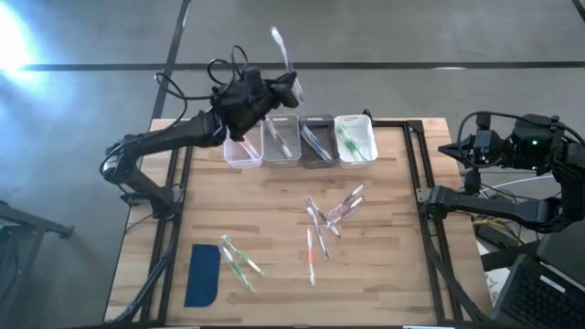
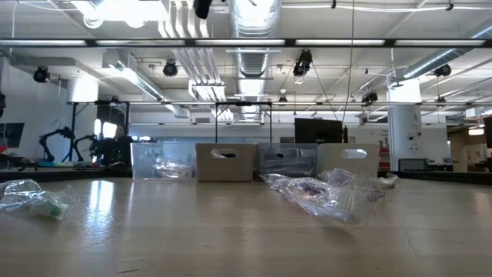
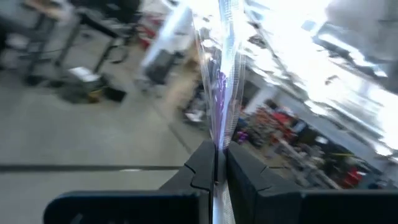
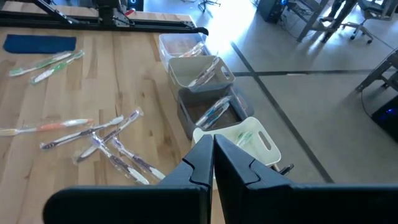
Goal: Pick & Place Toothbrushes
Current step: Put the purple toothbrush into the gray bin
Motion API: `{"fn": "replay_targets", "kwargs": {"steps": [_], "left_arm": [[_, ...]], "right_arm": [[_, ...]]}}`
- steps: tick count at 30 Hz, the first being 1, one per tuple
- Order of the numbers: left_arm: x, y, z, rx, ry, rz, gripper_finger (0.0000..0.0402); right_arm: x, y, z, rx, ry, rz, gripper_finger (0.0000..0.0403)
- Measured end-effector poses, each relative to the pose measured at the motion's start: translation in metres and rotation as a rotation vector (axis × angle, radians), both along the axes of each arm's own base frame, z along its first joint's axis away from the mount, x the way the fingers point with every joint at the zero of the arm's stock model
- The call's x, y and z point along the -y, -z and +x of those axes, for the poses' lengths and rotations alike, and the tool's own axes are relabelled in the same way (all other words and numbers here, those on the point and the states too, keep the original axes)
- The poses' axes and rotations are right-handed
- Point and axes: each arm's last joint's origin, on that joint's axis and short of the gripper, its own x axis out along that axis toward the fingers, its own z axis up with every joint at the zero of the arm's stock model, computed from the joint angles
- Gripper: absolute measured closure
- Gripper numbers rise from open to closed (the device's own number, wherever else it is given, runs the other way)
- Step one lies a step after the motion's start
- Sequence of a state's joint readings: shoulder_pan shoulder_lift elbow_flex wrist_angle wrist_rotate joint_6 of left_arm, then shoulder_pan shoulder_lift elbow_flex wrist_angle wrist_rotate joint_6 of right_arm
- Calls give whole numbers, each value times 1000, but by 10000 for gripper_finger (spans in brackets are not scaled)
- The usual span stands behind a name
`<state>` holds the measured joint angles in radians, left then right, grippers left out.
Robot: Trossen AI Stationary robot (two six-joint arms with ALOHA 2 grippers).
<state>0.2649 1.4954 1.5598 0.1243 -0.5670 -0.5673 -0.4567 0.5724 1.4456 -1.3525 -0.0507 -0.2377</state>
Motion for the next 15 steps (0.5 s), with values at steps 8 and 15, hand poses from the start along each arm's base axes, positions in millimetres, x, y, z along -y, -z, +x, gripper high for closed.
{"fn": "replay_targets", "kwargs": {"steps": [8, 15], "left_arm": [[-13, 32, 25, 38, -199, -172, 376], [-22, 71, 49, 8, -310, -272, 376]], "right_arm": [[0, 0, 0, 0, 0, -1, 394], [0, 0, 0, 0, 1, 1, 394]]}}
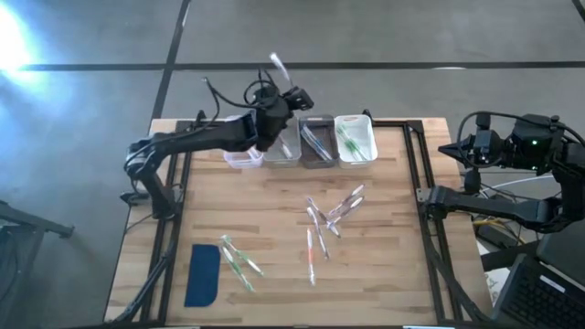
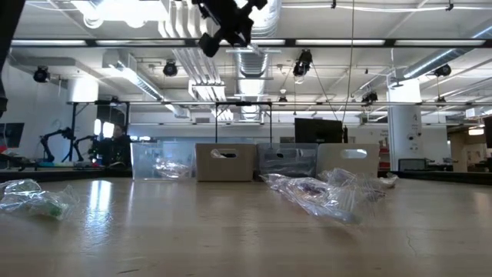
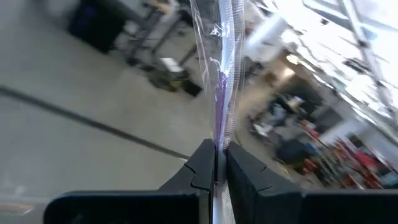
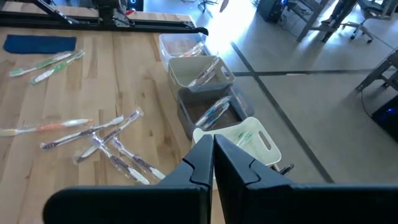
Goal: Pick & Place Toothbrushes
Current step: Put the purple toothbrush into the gray bin
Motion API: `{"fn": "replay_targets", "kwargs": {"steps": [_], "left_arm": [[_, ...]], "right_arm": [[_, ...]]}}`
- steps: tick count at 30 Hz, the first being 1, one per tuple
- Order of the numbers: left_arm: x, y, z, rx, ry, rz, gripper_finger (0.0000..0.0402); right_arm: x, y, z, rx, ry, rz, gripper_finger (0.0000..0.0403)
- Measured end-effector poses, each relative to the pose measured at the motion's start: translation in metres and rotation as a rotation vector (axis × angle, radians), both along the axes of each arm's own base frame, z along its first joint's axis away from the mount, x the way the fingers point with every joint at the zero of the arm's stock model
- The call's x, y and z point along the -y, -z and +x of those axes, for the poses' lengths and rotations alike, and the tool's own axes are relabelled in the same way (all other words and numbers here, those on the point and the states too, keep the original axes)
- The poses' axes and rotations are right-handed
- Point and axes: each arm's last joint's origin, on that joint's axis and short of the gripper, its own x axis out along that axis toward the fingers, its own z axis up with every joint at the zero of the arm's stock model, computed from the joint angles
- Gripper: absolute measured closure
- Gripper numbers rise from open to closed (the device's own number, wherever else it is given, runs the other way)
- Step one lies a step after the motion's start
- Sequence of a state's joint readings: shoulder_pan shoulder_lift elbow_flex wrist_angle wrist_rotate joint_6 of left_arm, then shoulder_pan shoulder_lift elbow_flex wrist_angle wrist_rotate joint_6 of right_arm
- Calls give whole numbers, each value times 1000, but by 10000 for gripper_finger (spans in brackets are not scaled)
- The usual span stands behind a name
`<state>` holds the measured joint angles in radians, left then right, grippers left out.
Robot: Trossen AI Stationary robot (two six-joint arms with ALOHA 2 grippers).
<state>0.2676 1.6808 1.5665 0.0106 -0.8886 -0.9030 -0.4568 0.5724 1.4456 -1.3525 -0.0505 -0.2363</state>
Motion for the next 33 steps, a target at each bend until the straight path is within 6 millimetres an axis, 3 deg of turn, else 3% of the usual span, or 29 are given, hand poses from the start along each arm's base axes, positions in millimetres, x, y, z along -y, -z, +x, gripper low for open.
{"fn": "replay_targets", "kwargs": {"steps": [6, 17, 33], "left_arm": [[-9, 32, 3, -42, -81, -140, 376], [-6, 79, -6, -124, -181, -415, 376], [-25, 145, 12, -187, -152, -711, 376]], "right_arm": [[0, 0, 0, -1, -2, -2, 394], [0, 0, 0, 0, 0, 0, 394], [0, 0, 0, -1, -1, -2, 394]]}}
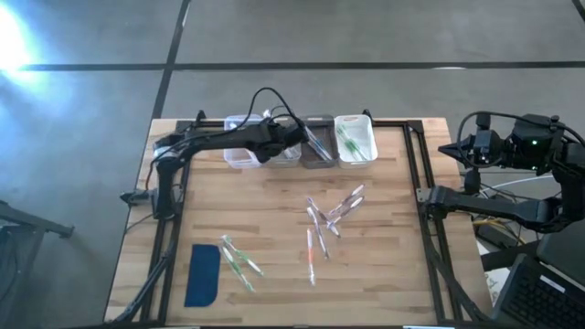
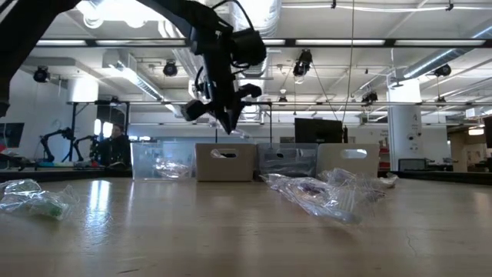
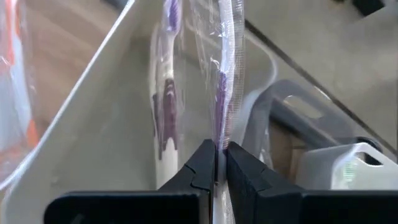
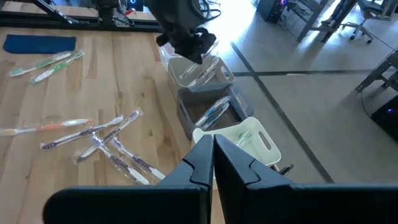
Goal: Pick & Place Toothbrushes
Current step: Put the purple toothbrush into the gray bin
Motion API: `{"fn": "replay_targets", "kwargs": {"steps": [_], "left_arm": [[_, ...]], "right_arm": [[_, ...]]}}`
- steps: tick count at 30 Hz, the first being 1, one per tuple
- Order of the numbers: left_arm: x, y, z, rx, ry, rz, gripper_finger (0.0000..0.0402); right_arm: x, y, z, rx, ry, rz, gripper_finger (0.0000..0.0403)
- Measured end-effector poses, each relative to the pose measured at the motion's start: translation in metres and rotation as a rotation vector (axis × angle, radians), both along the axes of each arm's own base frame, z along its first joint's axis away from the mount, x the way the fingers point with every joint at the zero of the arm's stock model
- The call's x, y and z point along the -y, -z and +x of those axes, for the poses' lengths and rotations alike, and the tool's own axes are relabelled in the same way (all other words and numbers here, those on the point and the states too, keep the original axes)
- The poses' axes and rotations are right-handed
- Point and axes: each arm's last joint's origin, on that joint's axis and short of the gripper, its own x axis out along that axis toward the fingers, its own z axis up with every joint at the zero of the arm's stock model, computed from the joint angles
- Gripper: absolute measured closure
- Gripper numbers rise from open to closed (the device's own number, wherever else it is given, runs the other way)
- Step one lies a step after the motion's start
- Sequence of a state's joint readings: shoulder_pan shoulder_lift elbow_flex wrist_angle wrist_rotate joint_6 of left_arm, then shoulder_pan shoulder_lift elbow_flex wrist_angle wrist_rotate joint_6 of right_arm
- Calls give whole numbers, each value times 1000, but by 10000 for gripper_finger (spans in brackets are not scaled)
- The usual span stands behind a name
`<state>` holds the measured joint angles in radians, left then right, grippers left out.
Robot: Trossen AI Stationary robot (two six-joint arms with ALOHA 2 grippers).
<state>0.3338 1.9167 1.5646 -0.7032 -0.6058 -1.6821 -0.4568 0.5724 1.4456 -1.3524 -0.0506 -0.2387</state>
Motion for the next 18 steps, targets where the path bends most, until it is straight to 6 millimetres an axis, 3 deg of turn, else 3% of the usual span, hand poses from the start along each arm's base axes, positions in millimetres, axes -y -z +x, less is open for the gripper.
{"fn": "replay_targets", "kwargs": {"steps": [5, 18], "left_arm": [[-10, 11, 0, -5, -8, -57, 376], [-44, 14, -15, 47, -10, -209, 376]], "right_arm": [[0, 0, 0, 0, 0, 0, 394], [0, 0, 0, 0, 0, 0, 394]]}}
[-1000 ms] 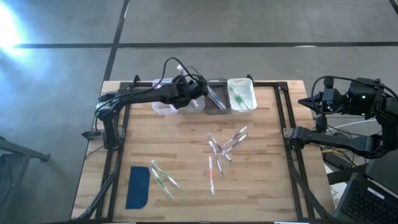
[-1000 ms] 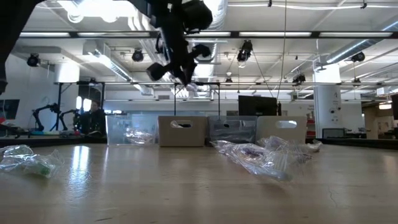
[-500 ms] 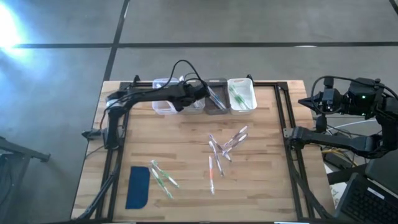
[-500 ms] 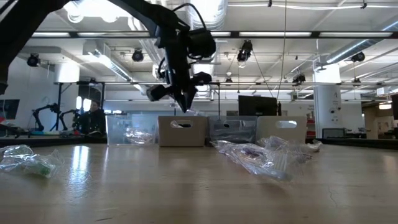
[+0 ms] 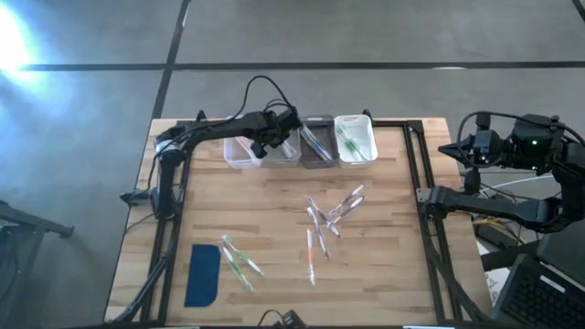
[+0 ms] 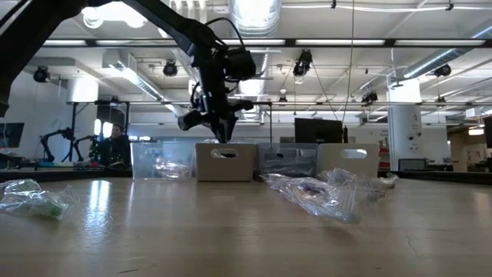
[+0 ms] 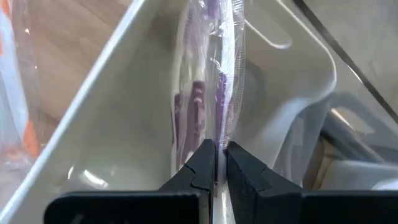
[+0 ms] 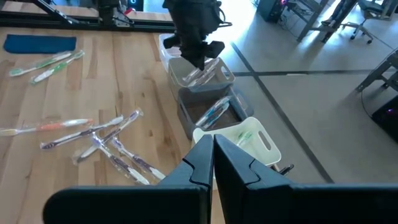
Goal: Pick & Place Toothbrushes
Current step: Put the purple toothbrush into the gray bin
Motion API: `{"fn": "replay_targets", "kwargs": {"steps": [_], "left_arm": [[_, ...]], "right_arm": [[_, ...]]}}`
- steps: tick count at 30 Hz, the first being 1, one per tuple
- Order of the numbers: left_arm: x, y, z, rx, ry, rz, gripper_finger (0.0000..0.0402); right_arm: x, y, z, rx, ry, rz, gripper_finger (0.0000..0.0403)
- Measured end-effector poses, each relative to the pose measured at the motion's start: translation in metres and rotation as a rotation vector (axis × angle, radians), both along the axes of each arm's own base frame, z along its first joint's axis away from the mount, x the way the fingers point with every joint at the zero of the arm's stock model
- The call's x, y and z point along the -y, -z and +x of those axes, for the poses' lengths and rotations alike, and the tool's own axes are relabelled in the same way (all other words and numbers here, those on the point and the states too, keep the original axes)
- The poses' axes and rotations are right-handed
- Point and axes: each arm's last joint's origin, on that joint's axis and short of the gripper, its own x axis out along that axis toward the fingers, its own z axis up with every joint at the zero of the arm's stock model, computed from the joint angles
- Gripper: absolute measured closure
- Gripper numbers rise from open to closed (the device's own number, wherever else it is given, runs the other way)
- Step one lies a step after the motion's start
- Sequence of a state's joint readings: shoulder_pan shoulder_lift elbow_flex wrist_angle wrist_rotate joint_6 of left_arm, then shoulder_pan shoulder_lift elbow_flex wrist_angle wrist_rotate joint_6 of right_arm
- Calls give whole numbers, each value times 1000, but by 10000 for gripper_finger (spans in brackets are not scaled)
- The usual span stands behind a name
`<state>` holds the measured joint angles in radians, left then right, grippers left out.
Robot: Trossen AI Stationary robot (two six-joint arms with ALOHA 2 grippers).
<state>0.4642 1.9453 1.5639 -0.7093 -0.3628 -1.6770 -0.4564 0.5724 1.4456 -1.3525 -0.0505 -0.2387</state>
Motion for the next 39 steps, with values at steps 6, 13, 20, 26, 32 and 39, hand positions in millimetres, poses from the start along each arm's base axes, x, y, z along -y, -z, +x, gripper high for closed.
{"fn": "replay_targets", "kwargs": {"steps": [6, 13, 20, 26, 32, 39], "left_arm": [[-5, 7, -6, -17, 2, -38, 376], [-3, 19, -11, -44, 0, -54, 376], [-1, 32, -14, -55, 1, -62, 376], [-3, 34, -14, -48, 10, -36, 376], [-8, 30, -7, -28, 119, 45, 351], [-8, 30, -6, -13, 124, 38, 286]], "right_arm": [[0, 0, 0, 1, 1, 2, 394], [0, 0, 0, 0, 1, 0, 394], [0, 0, 0, 1, 1, 2, 394], [0, 0, 0, 1, 1, 1, 394], [0, 0, 0, 0, 0, 1, 394], [0, 0, 0, 1, 1, 2, 394]]}}
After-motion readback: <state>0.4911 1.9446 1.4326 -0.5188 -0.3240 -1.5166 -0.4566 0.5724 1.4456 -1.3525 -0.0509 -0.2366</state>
